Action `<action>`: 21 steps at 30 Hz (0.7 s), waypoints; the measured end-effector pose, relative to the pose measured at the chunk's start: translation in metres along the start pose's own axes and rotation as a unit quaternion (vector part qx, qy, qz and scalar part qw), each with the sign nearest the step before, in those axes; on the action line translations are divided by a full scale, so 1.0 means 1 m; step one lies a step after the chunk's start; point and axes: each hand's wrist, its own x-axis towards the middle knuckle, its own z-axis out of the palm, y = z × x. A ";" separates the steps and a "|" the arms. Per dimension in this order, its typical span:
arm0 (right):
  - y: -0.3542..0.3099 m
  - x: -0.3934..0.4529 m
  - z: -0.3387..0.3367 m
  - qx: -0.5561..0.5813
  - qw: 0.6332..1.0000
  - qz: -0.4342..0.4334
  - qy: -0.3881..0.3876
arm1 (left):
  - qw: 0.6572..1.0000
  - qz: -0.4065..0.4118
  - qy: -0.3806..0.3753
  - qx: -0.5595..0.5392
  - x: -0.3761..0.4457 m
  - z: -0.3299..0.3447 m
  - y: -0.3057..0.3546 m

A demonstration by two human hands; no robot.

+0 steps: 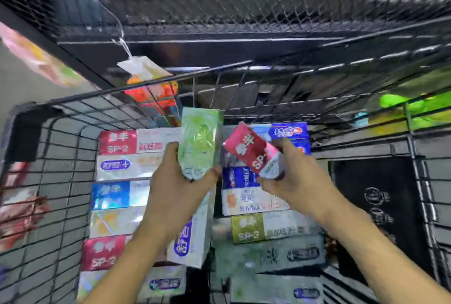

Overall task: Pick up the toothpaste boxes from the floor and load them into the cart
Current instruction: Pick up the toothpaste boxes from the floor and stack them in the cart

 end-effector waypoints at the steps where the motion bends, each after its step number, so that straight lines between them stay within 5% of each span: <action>1: -0.001 0.009 0.002 -0.043 0.999 -0.006 -0.002 | 1.000 0.008 0.008 0.009 0.002 0.000 -0.004; 4: -0.002 0.034 0.001 -0.183 0.982 -0.036 -0.008 | 0.999 0.021 0.030 0.031 0.004 -0.005 -0.014; 12: 0.020 0.091 0.010 -0.295 0.950 -0.104 -0.003 | 0.992 0.022 0.050 0.112 -0.004 -0.015 -0.019; 17: 0.034 0.088 0.025 -0.333 0.916 -0.161 0.158 | 0.990 0.012 0.009 0.137 -0.010 -0.009 -0.024; 21: 0.046 0.077 0.027 -0.288 0.915 -0.193 0.206 | 0.969 0.081 -0.021 0.234 -0.011 -0.003 -0.025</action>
